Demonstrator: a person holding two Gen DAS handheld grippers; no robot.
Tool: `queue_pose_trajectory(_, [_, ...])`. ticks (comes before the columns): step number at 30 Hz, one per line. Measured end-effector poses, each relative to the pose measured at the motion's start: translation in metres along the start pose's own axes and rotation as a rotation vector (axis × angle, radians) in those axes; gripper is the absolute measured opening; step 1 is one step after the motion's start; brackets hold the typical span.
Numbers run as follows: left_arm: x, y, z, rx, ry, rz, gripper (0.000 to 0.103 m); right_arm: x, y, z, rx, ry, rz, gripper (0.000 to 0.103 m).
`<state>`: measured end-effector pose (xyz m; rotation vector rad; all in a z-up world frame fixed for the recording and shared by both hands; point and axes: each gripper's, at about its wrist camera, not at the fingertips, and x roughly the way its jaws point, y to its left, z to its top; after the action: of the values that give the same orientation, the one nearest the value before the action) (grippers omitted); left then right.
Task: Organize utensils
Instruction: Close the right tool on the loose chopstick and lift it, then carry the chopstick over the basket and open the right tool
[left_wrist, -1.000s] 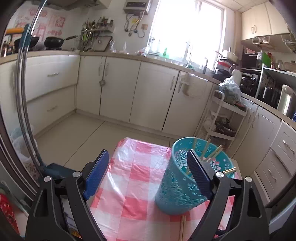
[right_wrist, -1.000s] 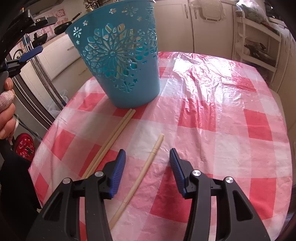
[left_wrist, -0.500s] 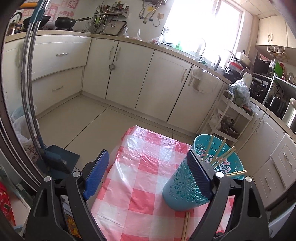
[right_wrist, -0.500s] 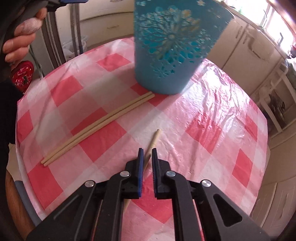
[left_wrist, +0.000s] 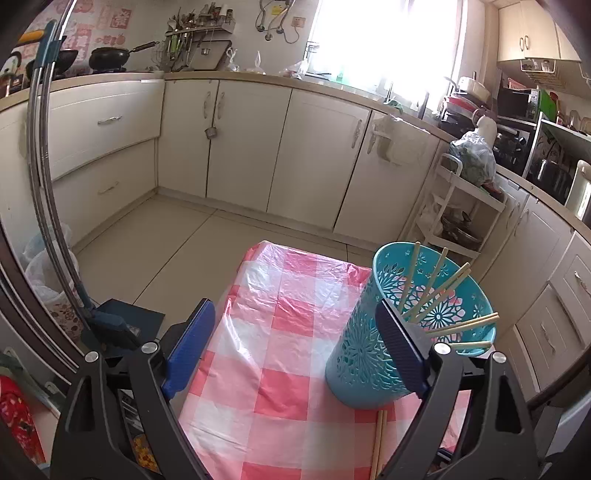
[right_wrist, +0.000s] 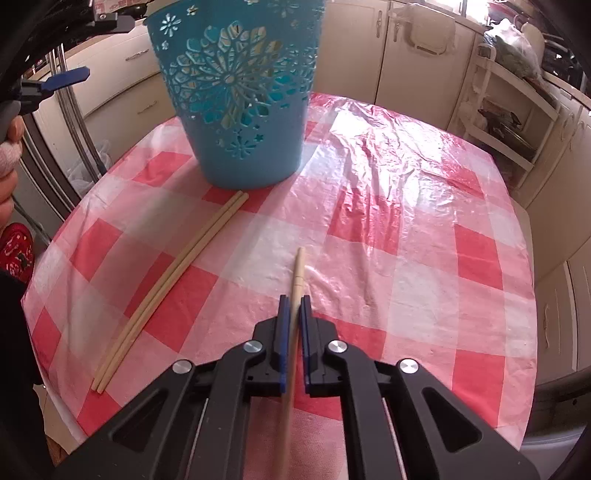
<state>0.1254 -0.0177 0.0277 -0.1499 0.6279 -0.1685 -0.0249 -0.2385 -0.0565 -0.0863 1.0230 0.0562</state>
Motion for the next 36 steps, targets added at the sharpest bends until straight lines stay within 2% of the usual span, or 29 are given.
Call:
queue_pose_trajectory(4, [-0.001, -0.003, 0.000, 0.015, -0.003, 0.001, 0.085, -0.003, -0.009, 0.007, 0.053, 0.007, 0.051, 0.006])
queue_pose_trajectory(11, [-0.001, -0.007, -0.001, 0.027, -0.001, 0.001, 0.086, 0.008, -0.013, 0.005, 0.051, 0.039, 0.042, 0.007])
queue_pose_trajectory(18, [0.002, -0.008, -0.001, 0.028, 0.007, 0.002, 0.087, 0.004, -0.009, 0.003, 0.013, 0.024, 0.021, 0.007])
queue_pose_trajectory(26, [0.003, -0.008, -0.002, 0.029, 0.009, 0.005, 0.087, -0.006, -0.008, 0.003, 0.033, -0.016, 0.034, 0.006])
queue_pose_trajectory(30, [0.004, -0.009, -0.003, 0.034, 0.014, 0.007, 0.087, -0.002, -0.005, 0.004, 0.018, 0.011, 0.040, 0.006])
queue_pose_trajectory(36, [0.005, -0.008, -0.005, 0.034, 0.020, 0.013, 0.087, -0.017, -0.019, 0.007, 0.132, -0.029, 0.103, 0.006])
